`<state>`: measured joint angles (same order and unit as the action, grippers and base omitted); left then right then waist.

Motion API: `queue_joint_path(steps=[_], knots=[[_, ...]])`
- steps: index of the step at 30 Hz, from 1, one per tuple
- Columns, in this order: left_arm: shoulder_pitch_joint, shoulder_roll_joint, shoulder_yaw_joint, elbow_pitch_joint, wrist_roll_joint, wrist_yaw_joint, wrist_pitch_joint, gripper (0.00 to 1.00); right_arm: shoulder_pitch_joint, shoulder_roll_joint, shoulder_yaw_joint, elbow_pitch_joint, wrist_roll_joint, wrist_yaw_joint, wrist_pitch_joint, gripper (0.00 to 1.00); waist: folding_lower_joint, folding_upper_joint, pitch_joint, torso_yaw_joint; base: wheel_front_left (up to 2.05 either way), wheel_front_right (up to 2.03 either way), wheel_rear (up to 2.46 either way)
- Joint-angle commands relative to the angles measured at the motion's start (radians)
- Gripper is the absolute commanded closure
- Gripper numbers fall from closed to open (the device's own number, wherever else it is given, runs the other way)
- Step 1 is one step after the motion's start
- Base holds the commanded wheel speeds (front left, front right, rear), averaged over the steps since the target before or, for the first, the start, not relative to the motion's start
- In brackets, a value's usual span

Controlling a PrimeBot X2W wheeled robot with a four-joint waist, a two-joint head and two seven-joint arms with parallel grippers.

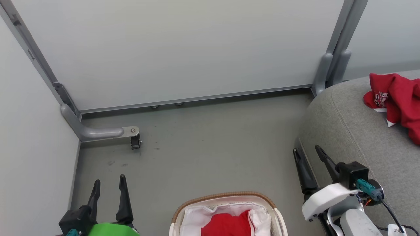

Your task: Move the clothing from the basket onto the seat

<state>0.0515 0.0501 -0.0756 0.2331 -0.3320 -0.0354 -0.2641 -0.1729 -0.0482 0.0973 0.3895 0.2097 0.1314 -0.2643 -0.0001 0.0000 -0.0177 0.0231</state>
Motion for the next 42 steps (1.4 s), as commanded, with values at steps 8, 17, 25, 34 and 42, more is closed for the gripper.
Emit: queue_joint_path(steps=[8,17,25,34,42], knots=[[-0.001,0.001,-0.002,0.004,0.008,-0.004,0.0,0.0,-0.001,-0.004,-0.001,-0.002,0.004,-0.001,0.0,0.0,0.0001,0.0,0.003,-0.004,0.0,0.0,0.0],[-0.005,0.001,-0.006,0.007,0.01,-0.005,0.0,0.0,-0.001,-0.004,-0.004,0.003,0.004,-0.001,0.0,0.0,0.0001,0.0,0.006,-0.002,0.0,0.0,0.0],[-0.002,0.001,-0.01,0.005,0.009,-0.007,0.0,0.0,-0.002,-0.004,-0.009,-0.005,-0.008,-0.001,0.0,0.0,0.0001,0.0,0.008,-0.002,0.0,0.0,0.0],[-0.015,0.001,-0.035,0.01,0.018,-0.012,0.0,0.0,-0.004,-0.004,-0.005,-0.017,-0.011,-0.001,0.0,0.0,0.0001,0.0,0.022,-0.01,0.0,0.0,0.0],[-0.098,0.001,-0.131,0.056,0.075,-0.04,0.0,0.0,-0.048,-0.004,-0.049,-0.046,-0.035,-0.001,0.0,0.0,0.0001,0.0,0.103,-0.033,0.0,0.0,0.0]])
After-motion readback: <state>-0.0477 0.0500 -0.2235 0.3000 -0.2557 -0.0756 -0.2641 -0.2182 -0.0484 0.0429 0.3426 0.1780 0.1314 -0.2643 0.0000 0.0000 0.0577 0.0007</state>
